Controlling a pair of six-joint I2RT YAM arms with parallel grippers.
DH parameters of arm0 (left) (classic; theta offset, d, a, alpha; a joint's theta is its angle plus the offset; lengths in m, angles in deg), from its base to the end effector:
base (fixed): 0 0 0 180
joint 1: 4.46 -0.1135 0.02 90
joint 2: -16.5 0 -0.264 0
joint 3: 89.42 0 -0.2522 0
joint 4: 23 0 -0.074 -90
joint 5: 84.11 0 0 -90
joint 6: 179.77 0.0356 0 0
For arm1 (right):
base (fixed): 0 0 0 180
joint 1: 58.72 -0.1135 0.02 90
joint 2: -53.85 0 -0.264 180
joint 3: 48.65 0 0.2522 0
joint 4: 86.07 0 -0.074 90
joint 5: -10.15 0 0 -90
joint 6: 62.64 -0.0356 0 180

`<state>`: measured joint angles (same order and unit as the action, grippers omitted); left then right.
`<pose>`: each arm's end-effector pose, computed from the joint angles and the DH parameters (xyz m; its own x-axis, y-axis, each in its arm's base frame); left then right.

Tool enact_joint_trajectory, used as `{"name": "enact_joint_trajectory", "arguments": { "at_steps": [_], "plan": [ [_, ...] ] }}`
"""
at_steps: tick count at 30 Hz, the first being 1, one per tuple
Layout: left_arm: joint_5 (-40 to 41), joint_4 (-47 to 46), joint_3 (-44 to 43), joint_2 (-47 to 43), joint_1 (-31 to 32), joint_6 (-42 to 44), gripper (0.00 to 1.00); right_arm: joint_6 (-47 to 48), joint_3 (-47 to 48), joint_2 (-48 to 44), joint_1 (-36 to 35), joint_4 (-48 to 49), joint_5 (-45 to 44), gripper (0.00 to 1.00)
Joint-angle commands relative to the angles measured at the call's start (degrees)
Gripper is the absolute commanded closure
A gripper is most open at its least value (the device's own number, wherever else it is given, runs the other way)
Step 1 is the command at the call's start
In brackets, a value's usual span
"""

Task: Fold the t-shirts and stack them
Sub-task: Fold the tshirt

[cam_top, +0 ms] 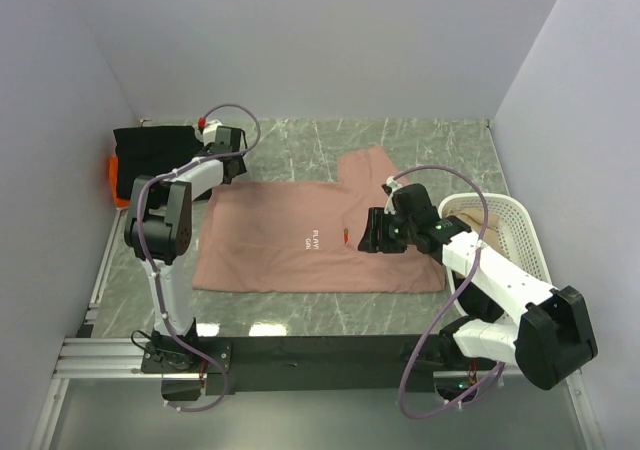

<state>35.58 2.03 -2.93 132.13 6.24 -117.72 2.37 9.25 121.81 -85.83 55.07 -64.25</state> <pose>0.4348 -0.0642 0.1796 -0.5568 -0.3092 -0.7710 -0.4876 0.8731 0.0020 0.2096 0.1181 0.2325 -0.8600 0.0168 -0.5100 -0.2569 0.8492 0.4613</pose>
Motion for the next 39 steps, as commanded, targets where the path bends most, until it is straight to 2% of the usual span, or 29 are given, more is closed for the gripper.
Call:
{"name": "enact_joint_trajectory", "arguments": {
  "at_steps": [1, 20, 23, 28, 35, 38, 39],
  "plan": [
    [2.12, -0.63, -2.34, 0.29, -0.15, 1.58, 0.22, 0.65, -0.55, -1.17, 0.13, 2.34, 0.66, 0.44],
    [-0.34, 3.67, -7.79, 4.78, -1.73, 2.02, 0.3, 0.12, -1.25, -1.26, 0.22, 2.69, 0.84, 0.44],
    [-0.51, 4.64, -8.41, 5.39, -1.73, 2.28, 0.38, 0.03, -1.34, -1.26, 0.22, 2.87, 1.02, 0.44],
    [-0.69, 5.43, -9.03, 6.01, -1.73, 2.37, 0.56, 0.12, -1.6, -1.26, 0.13, 3.04, 1.02, 0.44],
    [-0.16, 6.84, -8.94, 6.27, -1.82, 2.63, 0.64, 0.21, -2.04, -1.43, 0.31, 3.13, 0.75, 0.44],
    [-0.6, 6.75, -8.5, 6.01, -1.73, 2.72, 0.76, 0.21, -2.13, -1.34, 0.22, 3.22, 0.84, 0.44],
    [-0.77, 6.75, -8.32, 5.75, -1.73, 2.81, 0.86, 0.21, -2.13, -1.26, 0.22, 3.3, 0.84, 0.44]
  ]
}}
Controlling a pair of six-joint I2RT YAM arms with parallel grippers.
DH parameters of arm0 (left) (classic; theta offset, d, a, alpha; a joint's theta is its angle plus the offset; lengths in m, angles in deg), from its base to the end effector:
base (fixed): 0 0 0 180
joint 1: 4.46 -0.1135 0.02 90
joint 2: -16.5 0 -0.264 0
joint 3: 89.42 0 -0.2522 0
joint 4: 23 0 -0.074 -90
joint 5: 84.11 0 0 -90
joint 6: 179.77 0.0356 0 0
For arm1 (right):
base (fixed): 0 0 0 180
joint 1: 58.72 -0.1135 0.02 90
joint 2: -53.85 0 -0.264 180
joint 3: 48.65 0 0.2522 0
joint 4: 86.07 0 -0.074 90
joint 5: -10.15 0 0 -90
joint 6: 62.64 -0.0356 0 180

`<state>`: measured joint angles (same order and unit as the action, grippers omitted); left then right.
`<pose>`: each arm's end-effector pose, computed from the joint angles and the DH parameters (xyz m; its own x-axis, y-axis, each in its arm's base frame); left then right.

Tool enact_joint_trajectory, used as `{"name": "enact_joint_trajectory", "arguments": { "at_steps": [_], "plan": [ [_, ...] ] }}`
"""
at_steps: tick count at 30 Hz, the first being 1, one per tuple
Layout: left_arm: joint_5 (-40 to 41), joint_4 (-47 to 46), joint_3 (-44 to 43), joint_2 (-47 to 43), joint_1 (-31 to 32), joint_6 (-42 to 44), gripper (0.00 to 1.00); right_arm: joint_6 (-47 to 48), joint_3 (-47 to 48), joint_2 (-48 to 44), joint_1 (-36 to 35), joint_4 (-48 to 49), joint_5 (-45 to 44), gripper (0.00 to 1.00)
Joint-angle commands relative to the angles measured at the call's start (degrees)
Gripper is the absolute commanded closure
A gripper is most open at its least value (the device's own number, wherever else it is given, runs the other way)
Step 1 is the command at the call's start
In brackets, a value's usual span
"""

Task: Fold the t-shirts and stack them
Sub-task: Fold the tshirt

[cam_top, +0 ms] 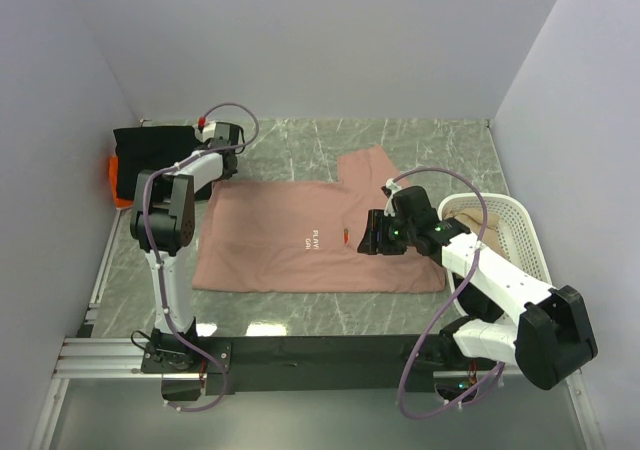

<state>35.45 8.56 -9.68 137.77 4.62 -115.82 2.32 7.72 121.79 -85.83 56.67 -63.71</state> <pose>0.4533 -0.0547 0.1654 -0.6347 -0.2854 -0.7181 -0.4870 0.8692 0.0850 0.2084 0.1178 0.2261 -0.8613 0.0158 -0.5079 -0.2606 0.8443 0.4682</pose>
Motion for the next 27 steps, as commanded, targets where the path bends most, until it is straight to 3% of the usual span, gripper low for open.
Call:
{"name": "enact_joint_trajectory", "arguments": {
  "at_steps": [1, 3, 10, 14, 20, 24, 27],
  "plan": [
    [-0.91, 0.22, -1.57, 0.02, -0.2, 0.82, 0.92, 0.25, -0.6, -1.23, 0.22, 1.71, 0.38, 0.44],
    [-1.17, 0.39, -1.39, -0.51, -0.12, 0.64, 1.0, 0.25, -0.51, -1.23, 0.22, 1.71, 0.3, 0.44],
    [-3.54, -2.07, 2.73, -7.27, -0.2, -0.32, 1.0, 0.25, 6.06, -0.62, 0.22, -0.31, -3.39, 0.44],
    [-6.35, -3.74, 5.37, -11.23, -0.12, -1.11, 0.99, 1.91, 16.25, 3.85, 0.31, -4.25, -15.48, 0.44],
    [-10.92, -4.09, 6.43, -12.46, -0.12, -1.82, 0.99, 3.77, 36.46, 20.19, 3.99, -6.64, -18.87, 0.44],
    [-13.12, -5.32, 8.01, -13.51, -0.12, -2.08, 1.0, 5.17, 52.37, 38.34, 6.8, -10.32, -22.28, 0.44],
    [-14.09, -5.58, 8.89, -14.66, -0.12, -2.17, 0.99, 6.4, 69.38, 50.65, 8.39, -13.49, -24.3, 0.44]
  ]
}}
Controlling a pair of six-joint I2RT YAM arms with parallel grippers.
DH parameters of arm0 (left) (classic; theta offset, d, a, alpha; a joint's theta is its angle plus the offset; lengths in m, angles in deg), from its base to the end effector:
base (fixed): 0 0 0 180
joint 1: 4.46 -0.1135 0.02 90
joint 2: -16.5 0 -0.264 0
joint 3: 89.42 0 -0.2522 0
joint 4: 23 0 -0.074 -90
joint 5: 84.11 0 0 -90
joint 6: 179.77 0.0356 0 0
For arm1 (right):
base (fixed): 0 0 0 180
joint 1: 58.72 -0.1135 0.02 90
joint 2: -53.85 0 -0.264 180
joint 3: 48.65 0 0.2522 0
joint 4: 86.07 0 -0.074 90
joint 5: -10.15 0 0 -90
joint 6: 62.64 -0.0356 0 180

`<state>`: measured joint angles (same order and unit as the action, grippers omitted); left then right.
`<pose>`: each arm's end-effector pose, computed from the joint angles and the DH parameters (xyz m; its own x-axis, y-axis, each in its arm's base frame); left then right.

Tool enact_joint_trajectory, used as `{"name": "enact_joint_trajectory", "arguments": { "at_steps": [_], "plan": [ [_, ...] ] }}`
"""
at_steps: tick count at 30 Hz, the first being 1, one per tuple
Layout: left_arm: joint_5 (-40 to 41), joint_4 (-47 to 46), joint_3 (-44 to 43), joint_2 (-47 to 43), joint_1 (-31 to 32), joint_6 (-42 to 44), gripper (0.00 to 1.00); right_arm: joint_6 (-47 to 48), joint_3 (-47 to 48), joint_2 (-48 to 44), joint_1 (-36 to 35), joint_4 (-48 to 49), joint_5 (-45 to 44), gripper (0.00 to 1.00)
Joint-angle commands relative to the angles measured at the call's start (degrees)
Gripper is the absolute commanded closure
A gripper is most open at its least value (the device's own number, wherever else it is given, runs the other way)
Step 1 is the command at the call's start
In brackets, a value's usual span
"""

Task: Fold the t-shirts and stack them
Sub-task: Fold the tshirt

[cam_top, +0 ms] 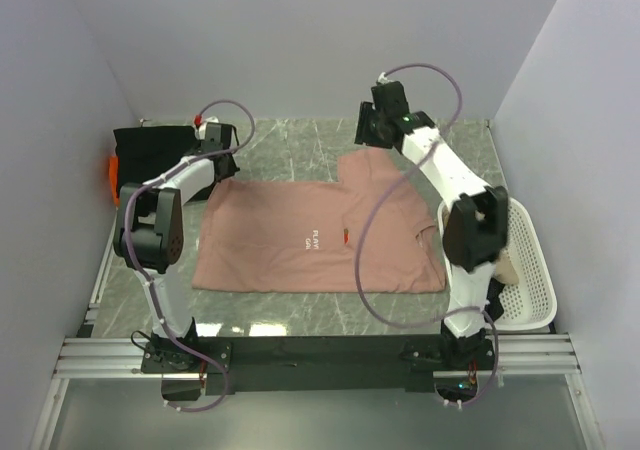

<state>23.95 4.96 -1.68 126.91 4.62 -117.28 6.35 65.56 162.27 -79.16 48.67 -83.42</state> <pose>0.4229 -0.0564 0.2046 -0.6024 -0.3484 -0.7181 -0.3839 0.9153 -0.1221 0.4120 0.1512 0.3198 -0.6649 0.1341 -0.7348 -0.0698 0.9683 0.2398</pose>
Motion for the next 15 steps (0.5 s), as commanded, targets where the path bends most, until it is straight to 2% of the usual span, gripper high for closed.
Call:
{"name": "enact_joint_trajectory", "arguments": {
  "at_steps": [1, 4, 7, 15],
  "plan": [
    [-2.86, -2.15, 1.07, -4.06, -0.12, -0.79, 0.99, 2.47, 15.1, 13.19, 1.99, -6.19, -5.12, 0.44],
    [-3.91, -2.59, 1.77, -5.2, -0.12, -0.97, 0.99, 3.44, 27.55, 23.65, 3.3, -8.74, -6.44, 0.44],
    [-5.23, -2.51, 1.95, -5.91, -0.12, -0.97, 0.99, 3.53, 34.79, 30.43, 4.27, -8.58, -6.27, 0.44],
    [-6.99, -2.95, 3.0, -6.96, -0.12, -0.97, 1.0, 0.89, 31.83, 32.64, 8.14, -1.54, -4.51, 0.44]
  ]
}}
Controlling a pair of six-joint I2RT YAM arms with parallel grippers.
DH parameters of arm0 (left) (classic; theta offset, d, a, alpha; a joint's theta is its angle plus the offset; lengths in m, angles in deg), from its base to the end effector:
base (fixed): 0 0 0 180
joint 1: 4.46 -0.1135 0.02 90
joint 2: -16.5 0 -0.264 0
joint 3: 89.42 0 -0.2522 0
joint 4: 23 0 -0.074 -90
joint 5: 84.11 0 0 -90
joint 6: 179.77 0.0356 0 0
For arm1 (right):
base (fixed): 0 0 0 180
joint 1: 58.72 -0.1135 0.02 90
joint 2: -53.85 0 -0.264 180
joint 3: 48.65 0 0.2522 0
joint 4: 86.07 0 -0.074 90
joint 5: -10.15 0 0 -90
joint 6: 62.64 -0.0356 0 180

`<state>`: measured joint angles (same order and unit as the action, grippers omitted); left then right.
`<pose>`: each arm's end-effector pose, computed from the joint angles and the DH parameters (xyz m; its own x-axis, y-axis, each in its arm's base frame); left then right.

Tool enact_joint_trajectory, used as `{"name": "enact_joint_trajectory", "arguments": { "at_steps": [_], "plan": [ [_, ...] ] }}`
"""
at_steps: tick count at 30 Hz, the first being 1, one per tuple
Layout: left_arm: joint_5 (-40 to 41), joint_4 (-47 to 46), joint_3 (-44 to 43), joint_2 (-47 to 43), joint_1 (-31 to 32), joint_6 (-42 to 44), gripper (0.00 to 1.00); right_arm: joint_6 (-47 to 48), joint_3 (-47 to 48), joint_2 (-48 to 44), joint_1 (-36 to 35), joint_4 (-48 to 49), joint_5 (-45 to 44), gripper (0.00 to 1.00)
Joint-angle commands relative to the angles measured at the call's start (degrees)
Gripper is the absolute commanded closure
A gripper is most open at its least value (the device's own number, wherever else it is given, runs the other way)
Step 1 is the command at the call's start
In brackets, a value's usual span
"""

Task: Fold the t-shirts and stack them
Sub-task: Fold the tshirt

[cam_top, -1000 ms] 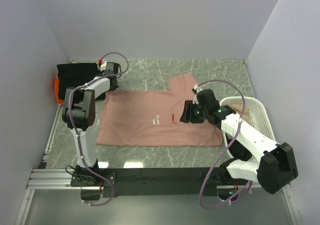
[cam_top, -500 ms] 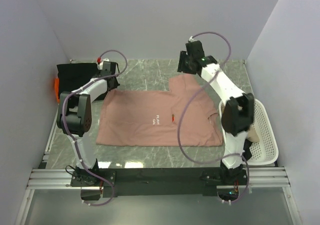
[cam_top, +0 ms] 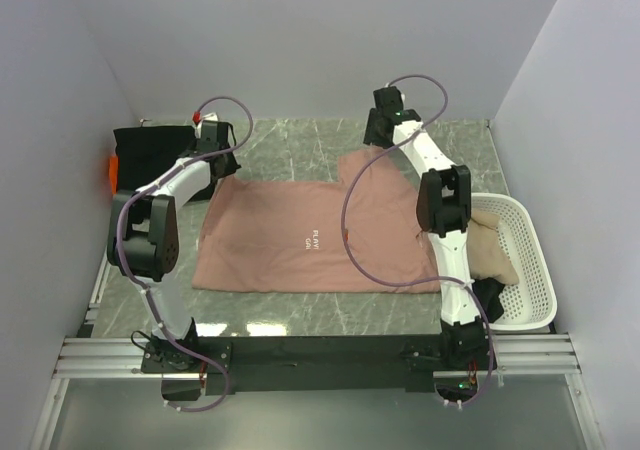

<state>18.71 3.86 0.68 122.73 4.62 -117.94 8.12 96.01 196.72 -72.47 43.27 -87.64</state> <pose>0.4111 -0.0577 0.2217 -0.5930 -0.3714 -0.7144 -0.3242 0.9223 -0.2103 0.5397 0.1271 0.1984 -0.7398 0.1551 -0.6547 0.1005 0.9876 0.1204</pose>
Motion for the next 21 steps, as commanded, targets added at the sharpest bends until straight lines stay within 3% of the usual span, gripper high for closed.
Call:
{"name": "enact_joint_trajectory", "arguments": {
  "at_steps": [1, 21],
  "plan": [
    [-2.01, -1.94, 0.64, -2.79, -0.12, -0.4, 0.99, -1.14, 1.47, -1.72, 1.72, 4.21, -0.12, 0.44],
    [-3.24, -1.24, 0.11, -3.31, -0.12, -0.14, 0.99, -3.52, 8.15, 6.19, 4.18, -2.03, 9.29, 0.44]
  ]
}}
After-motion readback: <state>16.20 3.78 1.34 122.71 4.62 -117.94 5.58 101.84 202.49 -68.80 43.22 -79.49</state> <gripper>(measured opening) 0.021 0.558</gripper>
